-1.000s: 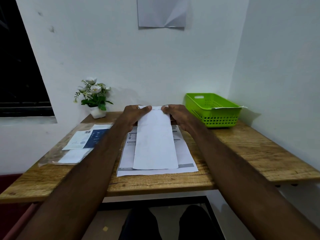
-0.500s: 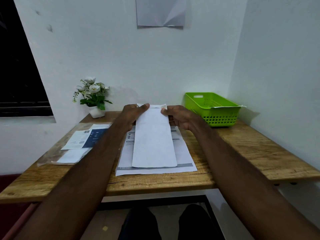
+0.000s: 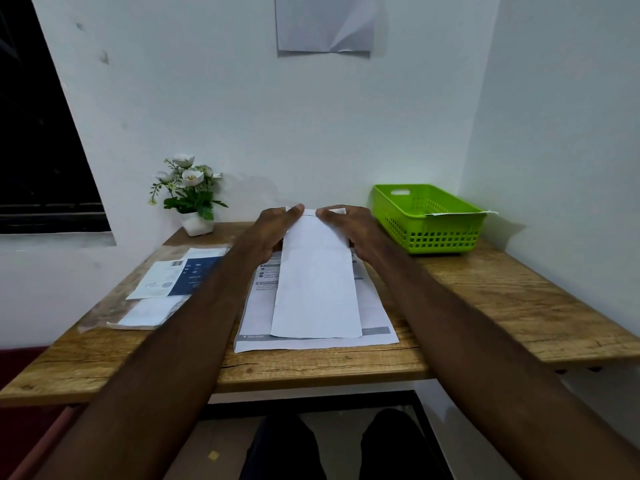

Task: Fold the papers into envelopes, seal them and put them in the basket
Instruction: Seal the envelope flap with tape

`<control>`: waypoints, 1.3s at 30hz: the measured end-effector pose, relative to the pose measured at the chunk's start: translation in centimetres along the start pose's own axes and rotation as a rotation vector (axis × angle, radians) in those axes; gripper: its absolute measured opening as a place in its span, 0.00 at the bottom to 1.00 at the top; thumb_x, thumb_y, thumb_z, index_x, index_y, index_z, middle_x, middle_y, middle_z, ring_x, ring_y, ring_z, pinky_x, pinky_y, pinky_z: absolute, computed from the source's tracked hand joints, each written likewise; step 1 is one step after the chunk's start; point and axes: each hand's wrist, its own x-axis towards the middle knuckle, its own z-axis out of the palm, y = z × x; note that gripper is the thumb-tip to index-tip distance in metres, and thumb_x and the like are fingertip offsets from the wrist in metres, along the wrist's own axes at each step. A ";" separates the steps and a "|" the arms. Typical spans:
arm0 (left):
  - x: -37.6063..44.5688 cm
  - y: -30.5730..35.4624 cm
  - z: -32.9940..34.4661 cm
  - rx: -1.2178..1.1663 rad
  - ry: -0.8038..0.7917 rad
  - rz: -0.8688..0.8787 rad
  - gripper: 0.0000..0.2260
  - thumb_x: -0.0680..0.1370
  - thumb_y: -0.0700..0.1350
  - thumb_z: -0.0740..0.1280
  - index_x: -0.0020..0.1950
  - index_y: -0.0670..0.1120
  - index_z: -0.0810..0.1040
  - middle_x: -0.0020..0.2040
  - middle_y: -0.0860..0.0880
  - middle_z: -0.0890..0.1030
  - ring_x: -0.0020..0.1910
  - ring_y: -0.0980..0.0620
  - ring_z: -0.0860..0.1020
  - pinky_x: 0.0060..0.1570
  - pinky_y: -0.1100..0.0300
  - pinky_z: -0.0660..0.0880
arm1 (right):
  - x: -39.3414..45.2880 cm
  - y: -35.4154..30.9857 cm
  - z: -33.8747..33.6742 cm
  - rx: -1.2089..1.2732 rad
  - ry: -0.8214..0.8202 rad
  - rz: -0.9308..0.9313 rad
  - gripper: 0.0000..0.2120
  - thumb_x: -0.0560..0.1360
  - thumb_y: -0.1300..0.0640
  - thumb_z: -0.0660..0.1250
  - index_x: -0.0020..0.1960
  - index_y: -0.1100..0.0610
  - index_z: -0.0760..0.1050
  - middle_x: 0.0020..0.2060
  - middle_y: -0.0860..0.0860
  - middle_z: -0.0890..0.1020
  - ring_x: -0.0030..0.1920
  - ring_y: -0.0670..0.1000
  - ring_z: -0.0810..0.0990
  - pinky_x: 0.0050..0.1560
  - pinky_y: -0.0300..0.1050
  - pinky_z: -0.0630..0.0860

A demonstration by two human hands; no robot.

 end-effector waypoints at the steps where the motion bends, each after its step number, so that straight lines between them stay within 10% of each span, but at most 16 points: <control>1: 0.0 0.0 0.1 0.001 -0.006 0.004 0.12 0.81 0.53 0.69 0.50 0.44 0.82 0.50 0.43 0.86 0.46 0.45 0.84 0.55 0.46 0.81 | -0.2 -0.1 0.0 0.001 0.008 -0.015 0.14 0.74 0.59 0.77 0.56 0.65 0.84 0.46 0.59 0.86 0.40 0.52 0.84 0.35 0.38 0.80; 15: 0.3 0.0 0.0 -0.003 -0.003 0.018 0.14 0.82 0.53 0.68 0.52 0.41 0.81 0.50 0.42 0.85 0.47 0.44 0.84 0.52 0.48 0.82 | 0.0 -0.3 -0.2 0.007 -0.046 -0.025 0.15 0.73 0.59 0.78 0.56 0.67 0.83 0.54 0.65 0.85 0.50 0.59 0.85 0.59 0.62 0.81; 26: 0.9 -0.5 -0.1 0.023 0.054 0.065 0.17 0.80 0.50 0.72 0.56 0.36 0.82 0.49 0.43 0.84 0.45 0.46 0.83 0.52 0.46 0.82 | 0.1 -1.1 -0.1 -0.002 -0.061 0.043 0.13 0.78 0.61 0.72 0.61 0.66 0.82 0.58 0.65 0.83 0.51 0.58 0.83 0.61 0.60 0.79; 32: 0.8 -0.4 -0.7 -0.017 0.034 0.084 0.08 0.75 0.47 0.78 0.51 0.44 0.86 0.48 0.44 0.88 0.44 0.49 0.86 0.43 0.54 0.84 | -0.1 -0.9 -0.9 -0.043 -0.066 0.001 0.15 0.72 0.59 0.79 0.56 0.64 0.84 0.48 0.58 0.86 0.45 0.55 0.85 0.44 0.45 0.81; 39: 0.5 -0.2 -0.4 -0.091 -0.020 0.092 0.08 0.76 0.47 0.77 0.51 0.44 0.87 0.47 0.45 0.88 0.42 0.49 0.86 0.38 0.58 0.82 | -0.1 -1.0 0.4 0.040 -0.042 0.001 0.19 0.70 0.59 0.80 0.57 0.68 0.83 0.53 0.64 0.86 0.52 0.60 0.86 0.58 0.57 0.82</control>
